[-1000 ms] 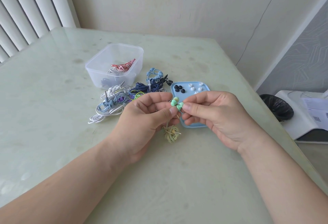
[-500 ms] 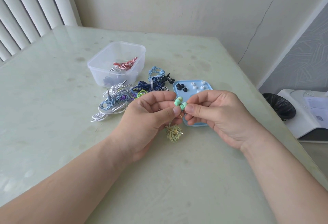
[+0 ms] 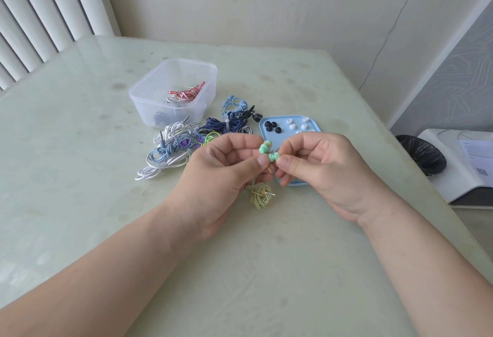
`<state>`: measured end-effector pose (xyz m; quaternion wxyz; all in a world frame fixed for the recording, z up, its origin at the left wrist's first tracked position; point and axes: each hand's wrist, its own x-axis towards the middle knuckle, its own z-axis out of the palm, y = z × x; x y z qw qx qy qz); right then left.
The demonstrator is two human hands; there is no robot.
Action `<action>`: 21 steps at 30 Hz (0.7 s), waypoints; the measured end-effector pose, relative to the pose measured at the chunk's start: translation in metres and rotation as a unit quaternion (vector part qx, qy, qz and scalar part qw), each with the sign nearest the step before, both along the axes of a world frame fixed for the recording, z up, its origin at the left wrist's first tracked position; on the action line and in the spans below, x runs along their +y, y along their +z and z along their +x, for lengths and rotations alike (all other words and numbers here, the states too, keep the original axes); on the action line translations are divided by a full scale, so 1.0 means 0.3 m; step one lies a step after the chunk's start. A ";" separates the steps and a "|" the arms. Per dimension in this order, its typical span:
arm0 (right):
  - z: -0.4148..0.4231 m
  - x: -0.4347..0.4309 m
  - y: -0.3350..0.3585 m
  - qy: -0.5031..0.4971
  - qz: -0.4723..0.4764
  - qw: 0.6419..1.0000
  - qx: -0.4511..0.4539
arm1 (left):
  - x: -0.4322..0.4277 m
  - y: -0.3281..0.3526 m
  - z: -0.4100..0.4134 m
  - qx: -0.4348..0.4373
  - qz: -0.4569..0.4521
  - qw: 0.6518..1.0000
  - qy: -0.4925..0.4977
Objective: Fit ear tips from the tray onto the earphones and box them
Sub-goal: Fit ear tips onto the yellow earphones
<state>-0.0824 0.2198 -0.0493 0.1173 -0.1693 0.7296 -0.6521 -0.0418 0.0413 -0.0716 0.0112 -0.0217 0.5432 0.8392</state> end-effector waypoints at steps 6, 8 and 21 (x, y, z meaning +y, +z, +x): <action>0.006 -0.020 -0.014 -0.058 -0.034 0.998 0.016 | -0.005 -0.006 -0.006 -0.014 -0.002 1.000 0.017; 0.005 -0.021 -0.014 -0.064 -0.038 0.997 0.014 | -0.005 -0.007 -0.007 -0.015 -0.001 1.000 0.022; 0.015 -0.031 -0.016 -0.101 -0.058 0.993 0.015 | -0.009 -0.010 -0.011 -0.015 0.025 0.999 0.030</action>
